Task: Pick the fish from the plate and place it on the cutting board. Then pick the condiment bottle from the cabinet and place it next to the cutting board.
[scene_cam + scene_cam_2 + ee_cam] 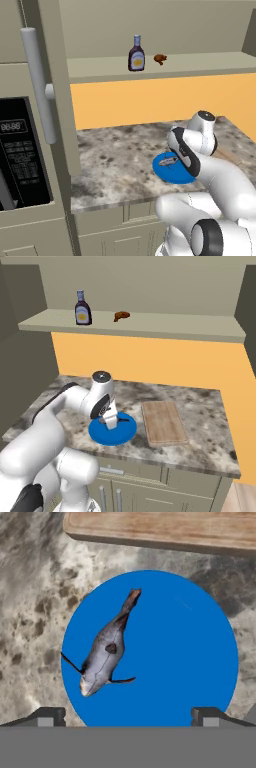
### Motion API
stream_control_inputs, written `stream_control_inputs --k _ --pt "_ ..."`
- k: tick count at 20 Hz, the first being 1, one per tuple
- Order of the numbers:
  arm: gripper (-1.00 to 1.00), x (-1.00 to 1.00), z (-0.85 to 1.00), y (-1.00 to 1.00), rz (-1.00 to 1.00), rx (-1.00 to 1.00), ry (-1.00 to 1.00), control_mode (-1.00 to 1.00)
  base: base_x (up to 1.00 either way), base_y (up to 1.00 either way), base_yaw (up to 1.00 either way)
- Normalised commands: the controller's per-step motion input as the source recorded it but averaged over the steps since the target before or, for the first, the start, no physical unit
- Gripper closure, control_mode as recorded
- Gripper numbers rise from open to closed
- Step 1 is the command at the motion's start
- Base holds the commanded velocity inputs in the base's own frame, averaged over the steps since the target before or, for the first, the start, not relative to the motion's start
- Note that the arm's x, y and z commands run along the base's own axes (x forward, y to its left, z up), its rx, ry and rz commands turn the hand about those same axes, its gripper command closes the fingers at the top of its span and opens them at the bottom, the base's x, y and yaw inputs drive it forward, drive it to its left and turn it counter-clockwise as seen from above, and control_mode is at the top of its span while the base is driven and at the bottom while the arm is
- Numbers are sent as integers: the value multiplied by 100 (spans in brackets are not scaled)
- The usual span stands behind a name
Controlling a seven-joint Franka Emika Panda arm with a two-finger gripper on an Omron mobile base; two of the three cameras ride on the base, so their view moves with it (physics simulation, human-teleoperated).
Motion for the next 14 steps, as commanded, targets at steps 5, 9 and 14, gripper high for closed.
stream_control_inputs --k 5,9,14 --pt "-100 19 -20 0 0 2 0 -100 0 0 0" --pt "-100 25 -5 0 0 1 0 -100 0 0 0" --pt "-100 22 -6 -1 0 0 0 -100 0 0 0"
